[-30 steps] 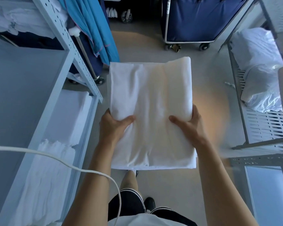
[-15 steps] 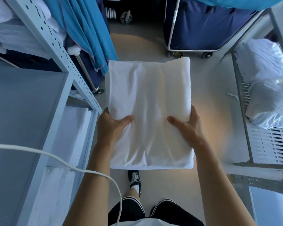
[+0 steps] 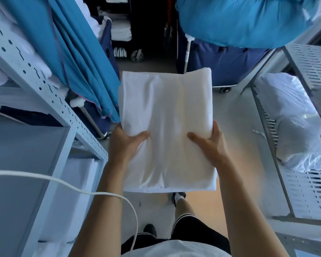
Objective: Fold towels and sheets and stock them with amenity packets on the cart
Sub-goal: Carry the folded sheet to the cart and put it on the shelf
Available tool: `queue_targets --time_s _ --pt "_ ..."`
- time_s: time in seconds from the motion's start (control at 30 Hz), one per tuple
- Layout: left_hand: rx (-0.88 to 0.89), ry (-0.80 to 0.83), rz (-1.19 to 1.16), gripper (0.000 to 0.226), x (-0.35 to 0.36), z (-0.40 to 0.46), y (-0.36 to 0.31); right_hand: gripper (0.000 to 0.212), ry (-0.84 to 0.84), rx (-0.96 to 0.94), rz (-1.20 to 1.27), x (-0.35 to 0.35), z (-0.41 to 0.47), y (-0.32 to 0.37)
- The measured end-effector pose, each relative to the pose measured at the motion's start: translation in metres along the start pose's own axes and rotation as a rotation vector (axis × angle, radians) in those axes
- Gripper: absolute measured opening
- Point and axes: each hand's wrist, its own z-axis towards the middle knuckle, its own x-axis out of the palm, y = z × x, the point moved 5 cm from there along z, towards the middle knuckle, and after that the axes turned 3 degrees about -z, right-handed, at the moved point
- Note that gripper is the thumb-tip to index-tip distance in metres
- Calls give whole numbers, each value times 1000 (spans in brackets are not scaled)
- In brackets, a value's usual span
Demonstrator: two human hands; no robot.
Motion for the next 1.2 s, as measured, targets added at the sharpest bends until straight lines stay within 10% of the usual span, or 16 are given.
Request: queue_targets --time_s 0.63,1.2 --pt "-159 -8 16 66 211 191 -58 69 134 111 -27 -32 305 -62" --pt "-172 -198 -21 73 191 349 -121 79 253 -44 -31 46 485 35"
